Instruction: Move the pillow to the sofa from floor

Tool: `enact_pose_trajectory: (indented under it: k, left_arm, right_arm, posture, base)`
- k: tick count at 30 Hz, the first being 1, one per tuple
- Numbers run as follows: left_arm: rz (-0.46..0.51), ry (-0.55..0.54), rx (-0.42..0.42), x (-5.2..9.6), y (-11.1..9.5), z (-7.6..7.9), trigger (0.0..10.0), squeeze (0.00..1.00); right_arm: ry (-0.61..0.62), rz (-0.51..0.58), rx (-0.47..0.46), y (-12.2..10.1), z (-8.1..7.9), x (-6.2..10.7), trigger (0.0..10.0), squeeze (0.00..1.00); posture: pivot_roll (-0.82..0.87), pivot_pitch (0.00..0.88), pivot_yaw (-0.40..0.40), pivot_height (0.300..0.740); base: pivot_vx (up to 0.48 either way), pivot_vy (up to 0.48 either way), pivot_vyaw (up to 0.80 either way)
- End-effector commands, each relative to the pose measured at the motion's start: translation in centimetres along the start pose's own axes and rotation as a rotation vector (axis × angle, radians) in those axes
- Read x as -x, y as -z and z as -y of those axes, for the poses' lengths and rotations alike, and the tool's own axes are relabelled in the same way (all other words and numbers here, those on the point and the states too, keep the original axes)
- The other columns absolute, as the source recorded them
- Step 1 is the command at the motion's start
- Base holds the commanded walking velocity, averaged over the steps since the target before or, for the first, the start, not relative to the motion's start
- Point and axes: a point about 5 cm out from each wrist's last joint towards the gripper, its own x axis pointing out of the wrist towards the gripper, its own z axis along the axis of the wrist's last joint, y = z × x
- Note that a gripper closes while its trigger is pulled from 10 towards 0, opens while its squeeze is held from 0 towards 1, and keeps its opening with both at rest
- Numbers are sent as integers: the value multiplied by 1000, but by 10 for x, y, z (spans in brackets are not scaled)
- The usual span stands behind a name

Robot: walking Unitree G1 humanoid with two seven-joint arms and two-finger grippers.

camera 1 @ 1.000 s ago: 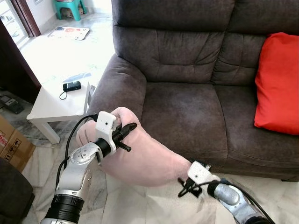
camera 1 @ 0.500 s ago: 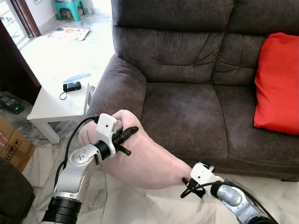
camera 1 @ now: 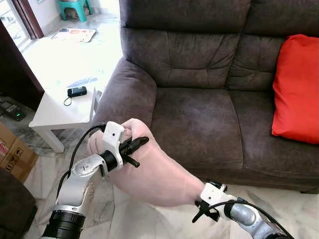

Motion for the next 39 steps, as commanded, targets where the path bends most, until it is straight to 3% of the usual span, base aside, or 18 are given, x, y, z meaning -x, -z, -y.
enact_pose_trajectory:
  k: [1,7,8,9,10,39]
  left_arm:
    - [104,49,-28,-2,-25,6,10000,0]
    - [106,53,-22,-1,-26,6,10000,0]
    - [104,53,-21,-1,-25,6,10000,0]
    - [103,54,-21,-1,-25,6,10000,0]
    - [101,54,-20,-1,-24,7,10000,0]
    - [27,61,-49,-2,-9,9,10000,0]
  right_arm:
    - [-26,-41,0,8,-8,1,10000,0]
    - [-16,-43,-10,9,-9,1,10000,0]
    - [-6,-34,-24,7,-8,1,9216,0]
    - [-1,-29,-28,7,-7,0,3451,0]
    - [1,-22,-32,6,-7,0,0,0]
    - [33,62,-64,-8,6,-1,0,0]
  posture:
    - [71,101,-28,740]
    - [73,102,-29,740]
    - [73,102,-29,740]
    - [71,102,-28,740]
    - [70,103,-28,740]
    - [62,109,-24,740]
  base:
    - [0,0,0]
    - [0,0,0]
    - [0,0,0]
    - [0,0,0]
    - [0,0,0]
    - [0,0,0]
